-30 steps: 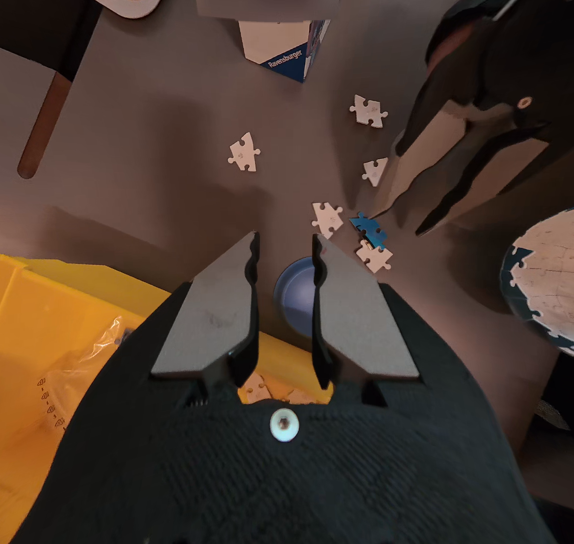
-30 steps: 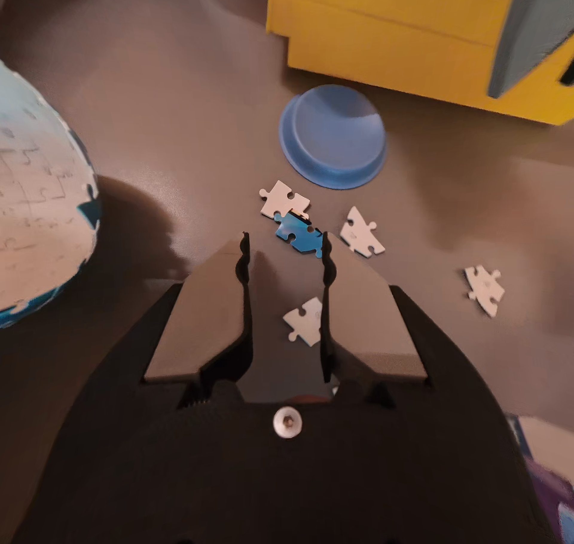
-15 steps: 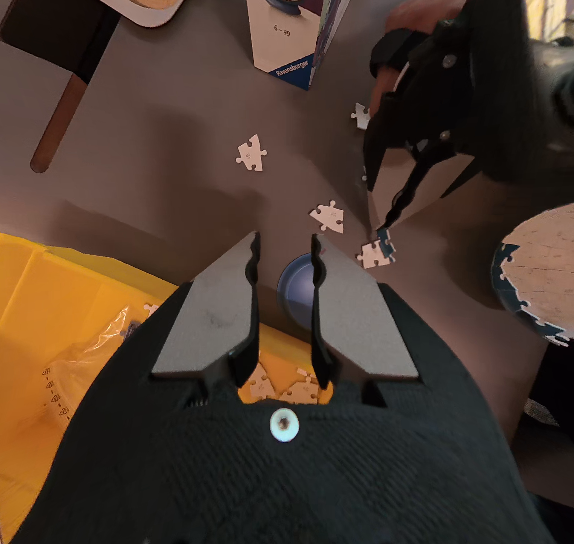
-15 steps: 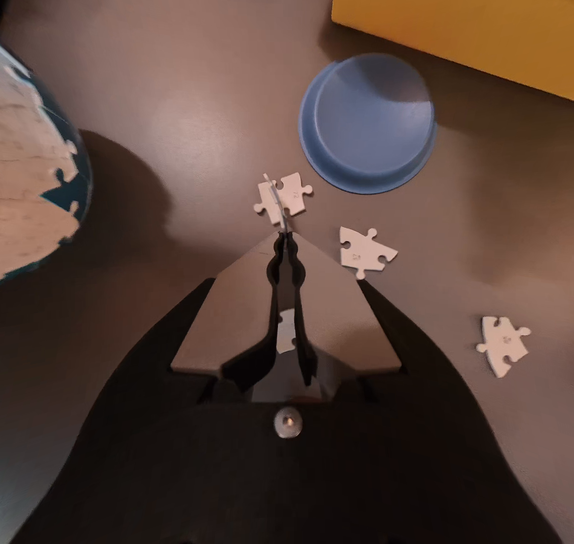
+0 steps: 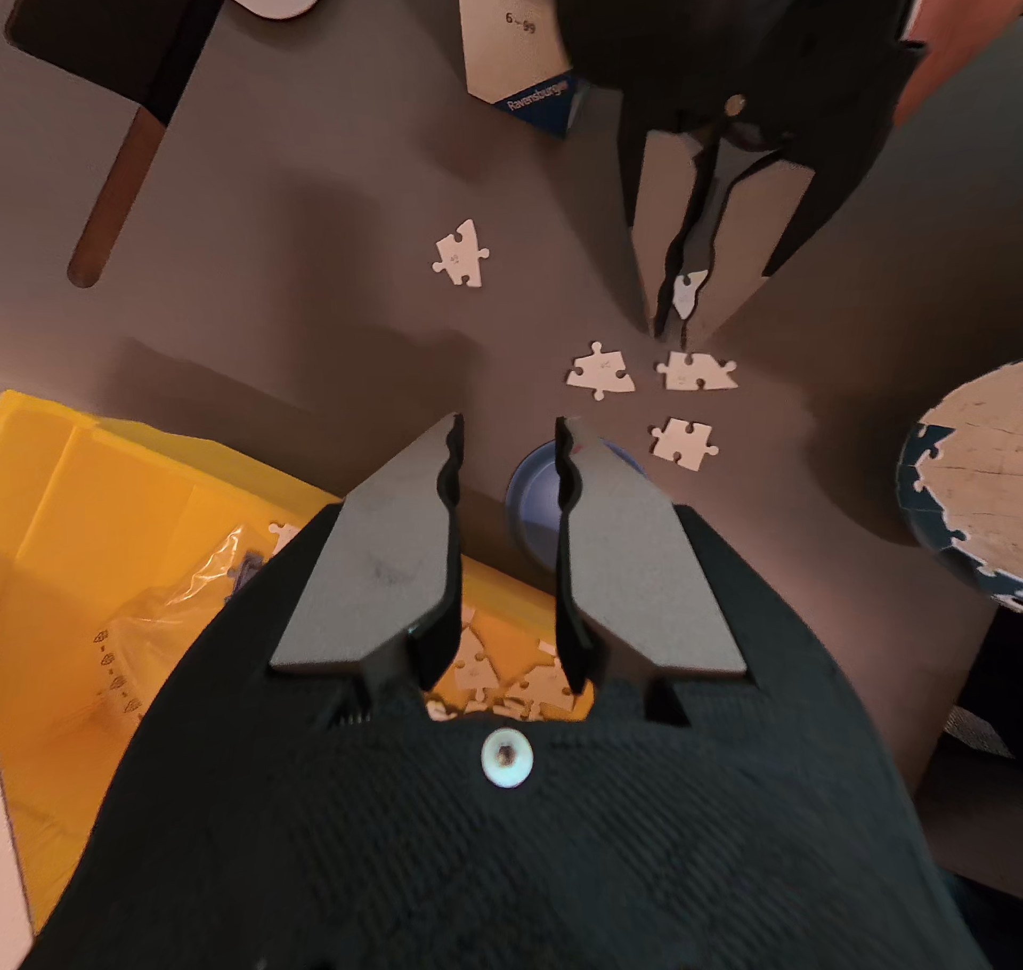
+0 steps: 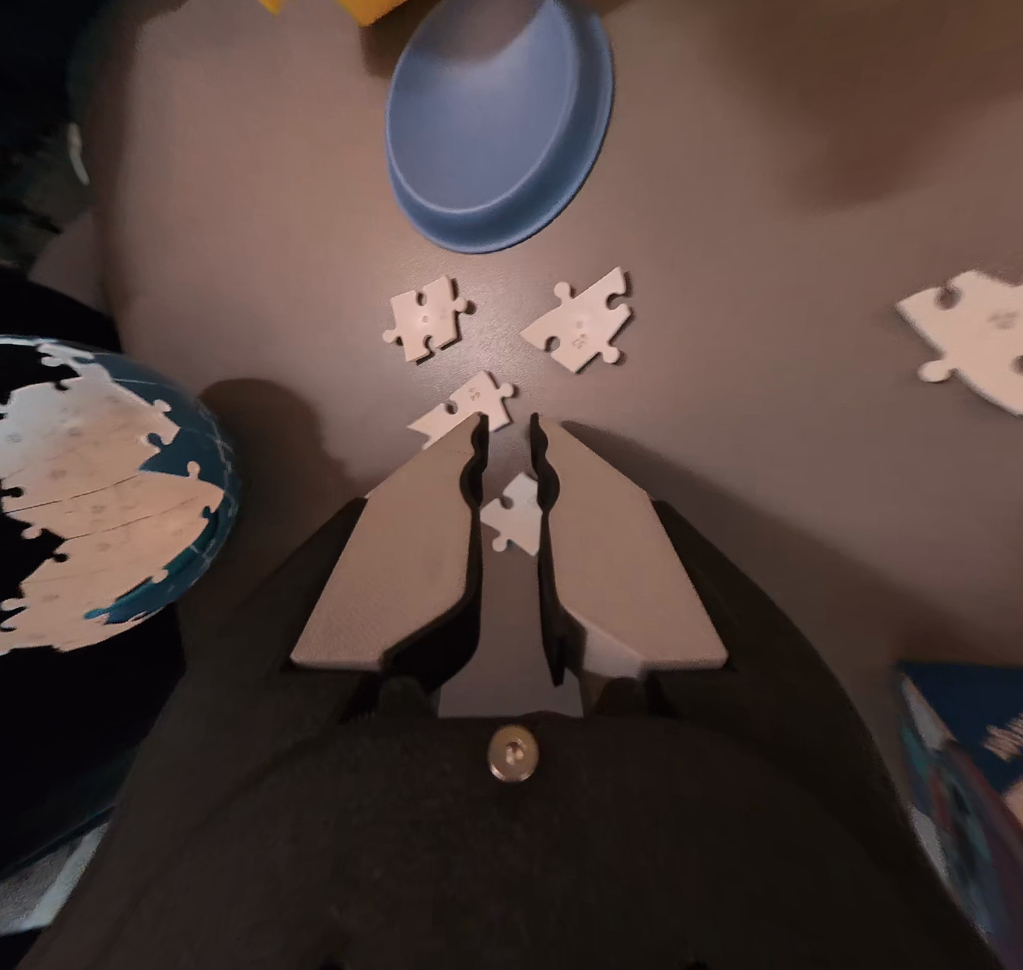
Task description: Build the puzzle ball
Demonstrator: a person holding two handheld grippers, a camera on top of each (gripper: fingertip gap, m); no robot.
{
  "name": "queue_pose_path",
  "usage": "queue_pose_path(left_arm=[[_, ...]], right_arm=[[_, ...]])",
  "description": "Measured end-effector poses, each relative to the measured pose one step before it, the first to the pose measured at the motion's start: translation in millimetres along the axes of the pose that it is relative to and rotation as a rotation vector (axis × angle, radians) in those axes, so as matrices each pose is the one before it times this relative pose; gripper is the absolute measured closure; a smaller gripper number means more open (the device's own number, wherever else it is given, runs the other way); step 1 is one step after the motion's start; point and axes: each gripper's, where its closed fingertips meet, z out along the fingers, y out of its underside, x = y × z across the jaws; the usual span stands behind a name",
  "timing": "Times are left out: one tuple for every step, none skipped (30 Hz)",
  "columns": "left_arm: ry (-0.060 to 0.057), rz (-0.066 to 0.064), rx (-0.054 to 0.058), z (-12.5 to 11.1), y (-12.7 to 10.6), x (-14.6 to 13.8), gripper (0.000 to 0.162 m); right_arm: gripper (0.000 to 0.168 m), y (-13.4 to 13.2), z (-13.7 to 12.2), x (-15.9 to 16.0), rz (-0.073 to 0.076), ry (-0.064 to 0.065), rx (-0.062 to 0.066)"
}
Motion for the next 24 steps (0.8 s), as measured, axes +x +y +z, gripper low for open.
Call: queue_pose_path(left_arm=[[-0.0118,-0.0036,0.0022,-2.66,0.66,-2.95,0.131],[-0.009,-0.0049,0.0057,-3.58,0.5,-2.86,0.13],[-0.0098,-0.0066,0.0094,-4.74,0.1,-3.25,0.13],[-0.0125,-0.009,0.0134,-5.99,-0.05,-4.06,0.13],[-0.0147,-0.0113,0.0167,-7.0,-0.25,-4.88,0.13],[-0.0157,-0.0134,0.0191,-7.5,-0.32,-5.52,0.13],[-0.0156,-0.015,0.0202,-7.85,-0.26,-5.9,0.13],[-0.0169,-0.0164,0.019,-7.51,-0.02,-6.59,0.13],[-0.0194,-0.0165,0.0161,-6.91,0.5,-7.31,0.13],[-0.0217,-0.0168,0.013,-6.11,1.0,-7.85,0.13],[-0.0212,-0.0182,0.0093,-5.11,1.39,-7.92,0.13],[-0.0176,-0.0192,0.0043,-3.9,1.96,-7.28,0.129],[-0.0144,-0.0181,-0.0003,-3.0,2.53,-6.5,0.127],[-0.015,-0.0153,-0.0062,-1.97,3.35,-6.14,0.125],[-0.0198,-0.012,-0.0105,-1.4,3.87,-6.73,0.124],[-0.0232,-0.0116,-0.0072,-0.8,3.21,-7.02,0.124],[-0.014,-0.0117,-0.0058,-0.24,2.71,-5.46,0.124],[0.0013,-0.011,-0.0097,0.76,3.15,-2.91,0.124],[0.0111,-0.0104,-0.014,2.16,3.81,-1.16,0.124],[0.0099,-0.0078,-0.0219,3.56,4.92,-1.17,0.124],[0.0021,-0.0075,-0.0294,5.29,5.72,-2.43,0.124],[-0.0047,-0.007,-0.0394,6.99,6.66,-3.57,0.125],[-0.0015,-0.0045,-0.0475,8.42,7.27,-2.89,0.124],[0.0135,-0.0026,-0.0433,9.22,6.08,-0.16,0.124]], right_arm=[[0.156,-2.93,-4.93,1.57,-0.0171,0.0366,0.0182],[0.155,-3.87,-6.92,0.45,-0.0149,0.0323,0.0281],[0.155,-4.72,-8.99,0.45,-0.0141,0.0365,0.0401],[0.154,-4.91,-10.78,1.26,-0.014,0.0452,0.0482],[0.154,-4.85,-12.06,1.74,-0.0155,0.0502,0.0542],[0.153,-5.15,-12.95,2.36,-0.0169,0.0535,0.0634],[0.153,-5.28,-12.99,2.51,-0.0163,0.0525,0.07],[0.153,-4.8,-12.4,2.63,-0.0146,0.047,0.0689],[0.152,-3.71,-11.41,3.53,-0.0108,0.0469,0.0609],[0.152,-2.12,-10.03,4.85,-0.006,0.0494,0.05],[0.151,-0.36,-8.38,5.44,-0.0022,0.0465,0.039],[0.147,1.3,-6.27,4.98,0.0035,0.0377,0.0294],[0.142,3.07,-4.06,3.79,0.0132,0.0239,0.0194],[0.139,4.57,-2.02,2.19,0.0237,0.0088,0.011],[0.136,5.47,-0.19,1.1,0.0297,-0.003,0.0073],[0.132,5.67,1.12,0.65,0.0291,-0.0067,0.0069],[0.129,5.91,1.73,1.31,0.0236,-0.002,0.0045],[0.129,5.59,1.62,1.73,0.0155,0.0056,0.0021],[0.13,3.89,0.77,1.19,0.0037,0.0098,0.0064],[0.133,0.77,-0.34,-0.53,-0.0119,0.0087,0.0189],[0.137,-1.95,-1.39,-2.58,-0.0267,0.0051,0.0289],[0.139,-2.63,-1.51,-3.55,-0.0338,0.0017,0.0248],[0.14,-1.89,-0.99,-2.19,-0.0307,0.0068,0.0142],[0.14,-0.8,0.03,-0.65,-0.0215,0.0106,0.0064]])
